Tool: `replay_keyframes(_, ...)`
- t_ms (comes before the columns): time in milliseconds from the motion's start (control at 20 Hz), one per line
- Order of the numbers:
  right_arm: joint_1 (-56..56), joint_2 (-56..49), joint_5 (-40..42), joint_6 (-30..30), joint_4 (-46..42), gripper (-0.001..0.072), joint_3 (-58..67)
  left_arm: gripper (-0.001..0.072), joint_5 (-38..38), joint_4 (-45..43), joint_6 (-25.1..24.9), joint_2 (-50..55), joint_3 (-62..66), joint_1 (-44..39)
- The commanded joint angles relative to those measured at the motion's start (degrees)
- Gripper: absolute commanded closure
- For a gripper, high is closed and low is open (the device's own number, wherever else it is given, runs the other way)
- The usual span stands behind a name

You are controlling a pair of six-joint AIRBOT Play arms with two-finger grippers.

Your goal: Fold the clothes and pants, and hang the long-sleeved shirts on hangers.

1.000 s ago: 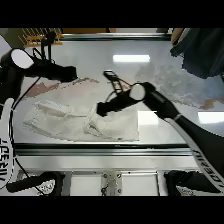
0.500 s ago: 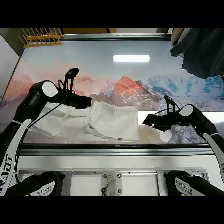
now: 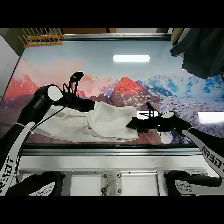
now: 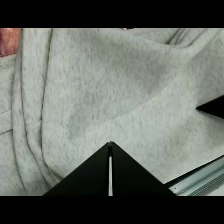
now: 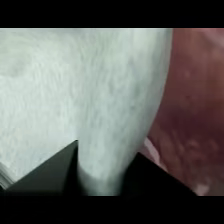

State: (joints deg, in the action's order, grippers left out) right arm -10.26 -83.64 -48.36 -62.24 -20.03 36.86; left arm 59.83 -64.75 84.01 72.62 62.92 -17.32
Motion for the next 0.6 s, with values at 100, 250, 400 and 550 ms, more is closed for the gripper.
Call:
replay_keyframes(100,1.46,2.16,-1.9,3.67,-1.53,0.0693,0.17,0.0677,-0.09,-0.02,0.02,-0.04,-0.04,-0.13)
replay_keyframes(250,9.84,8.2,-10.82,-5.99,-24.24,0.0693,3.93,0.0677,-1.46,0.0,0.02,1.51,-0.07,-2.08)
replay_keyframes(400,16.85,13.88,-22.75,-13.68,-48.28,0.0693,12.15,0.0677,-4.46,0.33,0.02,5.88,-0.04,-7.15)
replay_keyframes(550,18.78,17.79,-31.36,-15.19,-61.66,0.0693,21.94,0.0678,-9.01,0.46,0.04,12.09,2.16,-12.57)
